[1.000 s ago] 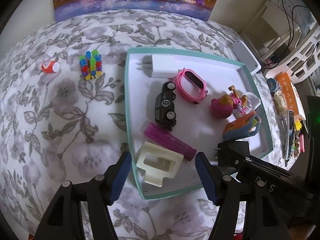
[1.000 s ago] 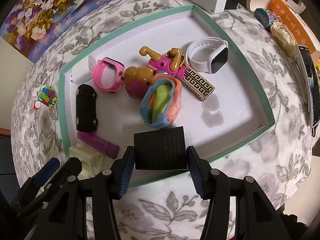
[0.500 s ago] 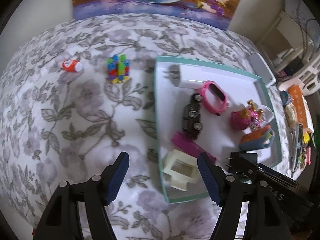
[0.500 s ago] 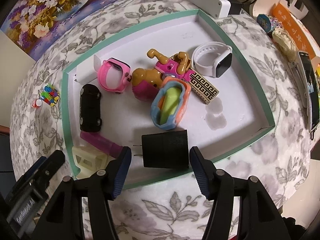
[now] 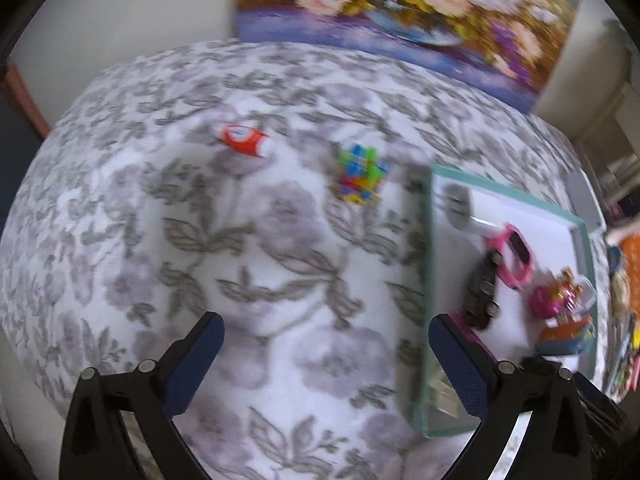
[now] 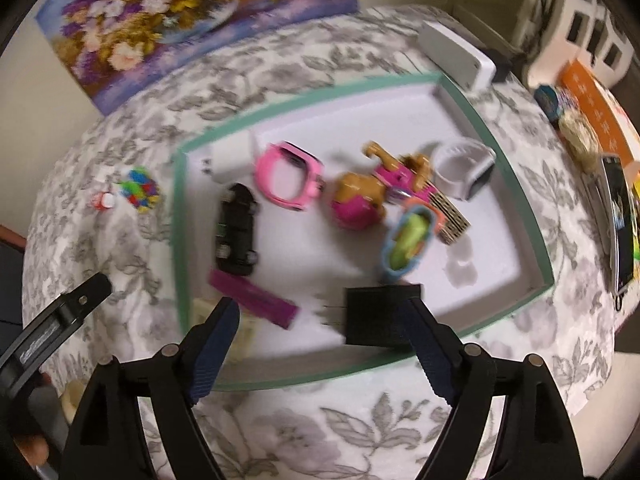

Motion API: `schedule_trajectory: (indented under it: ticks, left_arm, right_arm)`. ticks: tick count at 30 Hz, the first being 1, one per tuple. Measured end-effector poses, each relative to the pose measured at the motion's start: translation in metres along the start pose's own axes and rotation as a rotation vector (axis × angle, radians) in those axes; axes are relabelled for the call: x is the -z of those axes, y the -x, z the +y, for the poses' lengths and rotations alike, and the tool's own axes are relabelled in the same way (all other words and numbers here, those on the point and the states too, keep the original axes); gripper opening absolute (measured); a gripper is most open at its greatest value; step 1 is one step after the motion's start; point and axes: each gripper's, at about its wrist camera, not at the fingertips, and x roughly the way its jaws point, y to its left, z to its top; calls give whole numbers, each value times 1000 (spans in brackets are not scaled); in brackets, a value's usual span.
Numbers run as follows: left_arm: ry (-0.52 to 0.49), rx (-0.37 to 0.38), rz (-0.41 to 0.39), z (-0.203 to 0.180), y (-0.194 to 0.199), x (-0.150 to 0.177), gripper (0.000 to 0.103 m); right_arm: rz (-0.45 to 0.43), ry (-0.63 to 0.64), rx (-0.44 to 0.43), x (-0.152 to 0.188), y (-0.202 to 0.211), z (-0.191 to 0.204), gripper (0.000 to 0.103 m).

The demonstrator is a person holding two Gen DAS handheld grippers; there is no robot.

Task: Organize rigid objects
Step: 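Move both grippers back toward the orange bottle and block toy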

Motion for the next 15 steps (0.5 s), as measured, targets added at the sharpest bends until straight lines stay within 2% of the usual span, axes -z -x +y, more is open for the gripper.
schedule_trajectory:
  ticks: [6,15]
  left_arm:
    - [107,-31,-29,36,2,-9,103]
    - [204,-47,-40,82,2,-21,103]
  right_arm:
    - [-54,67,-18,3,9,26,85]
    - [-57,106,-46,0,0,58,85]
